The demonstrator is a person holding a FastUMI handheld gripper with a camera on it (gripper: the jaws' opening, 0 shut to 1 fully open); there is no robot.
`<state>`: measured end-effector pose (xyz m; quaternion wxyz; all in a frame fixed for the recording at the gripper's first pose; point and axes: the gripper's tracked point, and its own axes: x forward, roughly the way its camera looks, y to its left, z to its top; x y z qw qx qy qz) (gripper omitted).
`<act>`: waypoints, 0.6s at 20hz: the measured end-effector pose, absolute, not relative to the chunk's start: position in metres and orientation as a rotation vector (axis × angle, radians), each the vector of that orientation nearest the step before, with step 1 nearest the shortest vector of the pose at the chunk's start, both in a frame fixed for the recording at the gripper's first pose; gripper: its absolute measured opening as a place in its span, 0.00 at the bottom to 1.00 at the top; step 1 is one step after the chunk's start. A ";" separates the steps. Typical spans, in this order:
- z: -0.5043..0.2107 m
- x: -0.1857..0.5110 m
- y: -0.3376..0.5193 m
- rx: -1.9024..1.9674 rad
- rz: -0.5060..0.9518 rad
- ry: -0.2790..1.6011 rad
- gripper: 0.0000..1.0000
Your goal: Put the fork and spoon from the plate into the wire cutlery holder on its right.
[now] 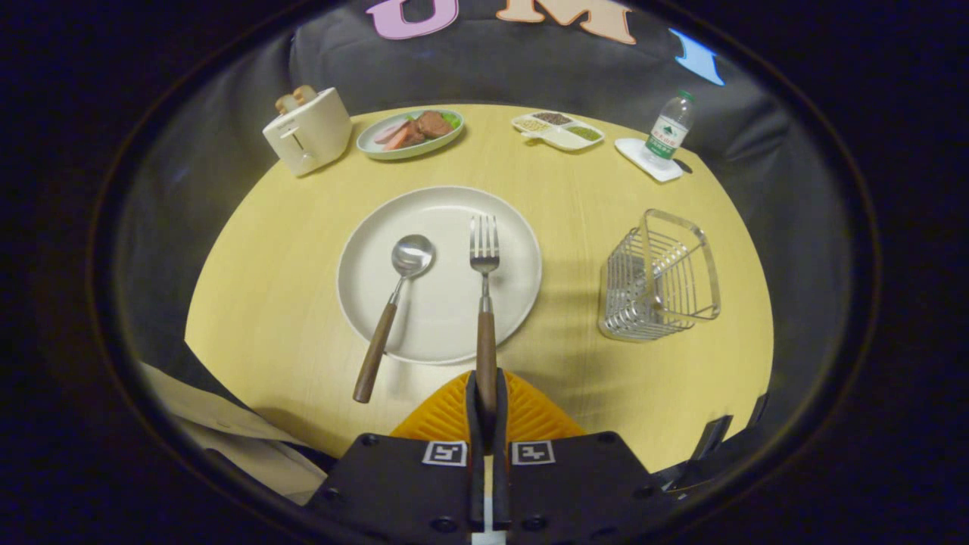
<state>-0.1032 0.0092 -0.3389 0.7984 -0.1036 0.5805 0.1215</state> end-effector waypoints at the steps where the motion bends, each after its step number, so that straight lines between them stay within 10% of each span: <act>1: -0.333 -0.102 0.004 -0.222 0.253 1.241 0.08; 12: -0.276 -0.076 -0.083 -0.233 0.153 1.266 0.08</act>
